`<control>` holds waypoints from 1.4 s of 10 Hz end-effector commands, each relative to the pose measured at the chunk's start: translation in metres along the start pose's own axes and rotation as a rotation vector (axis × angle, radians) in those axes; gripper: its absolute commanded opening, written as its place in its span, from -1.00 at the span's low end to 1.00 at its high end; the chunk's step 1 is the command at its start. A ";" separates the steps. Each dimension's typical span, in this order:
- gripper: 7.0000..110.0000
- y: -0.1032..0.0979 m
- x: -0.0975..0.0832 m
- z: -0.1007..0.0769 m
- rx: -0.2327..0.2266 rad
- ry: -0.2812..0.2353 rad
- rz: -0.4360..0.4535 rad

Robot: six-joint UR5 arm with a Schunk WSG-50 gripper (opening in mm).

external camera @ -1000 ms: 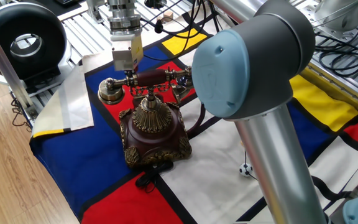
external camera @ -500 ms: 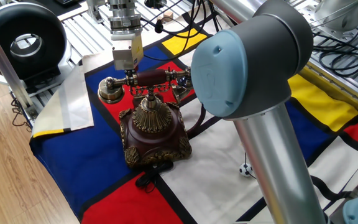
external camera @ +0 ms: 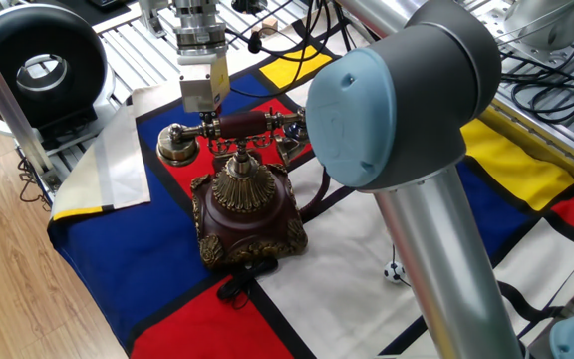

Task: Dial a number on an old rotary phone

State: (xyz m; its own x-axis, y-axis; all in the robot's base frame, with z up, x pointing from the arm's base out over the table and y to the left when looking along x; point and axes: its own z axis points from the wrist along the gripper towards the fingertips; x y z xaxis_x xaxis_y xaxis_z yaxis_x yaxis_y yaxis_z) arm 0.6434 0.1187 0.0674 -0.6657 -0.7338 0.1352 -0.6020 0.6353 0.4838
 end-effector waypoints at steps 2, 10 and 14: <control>-1.00 0.000 -0.001 -0.001 -0.005 -0.004 0.000; -1.00 0.002 -0.002 -0.002 -0.010 0.000 0.007; -1.00 0.001 -0.002 -0.001 -0.009 0.001 0.007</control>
State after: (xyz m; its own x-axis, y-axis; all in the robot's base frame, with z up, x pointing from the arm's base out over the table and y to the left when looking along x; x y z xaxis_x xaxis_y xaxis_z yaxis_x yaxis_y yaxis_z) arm 0.6438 0.1186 0.0674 -0.6669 -0.7305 0.1468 -0.5956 0.6411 0.4840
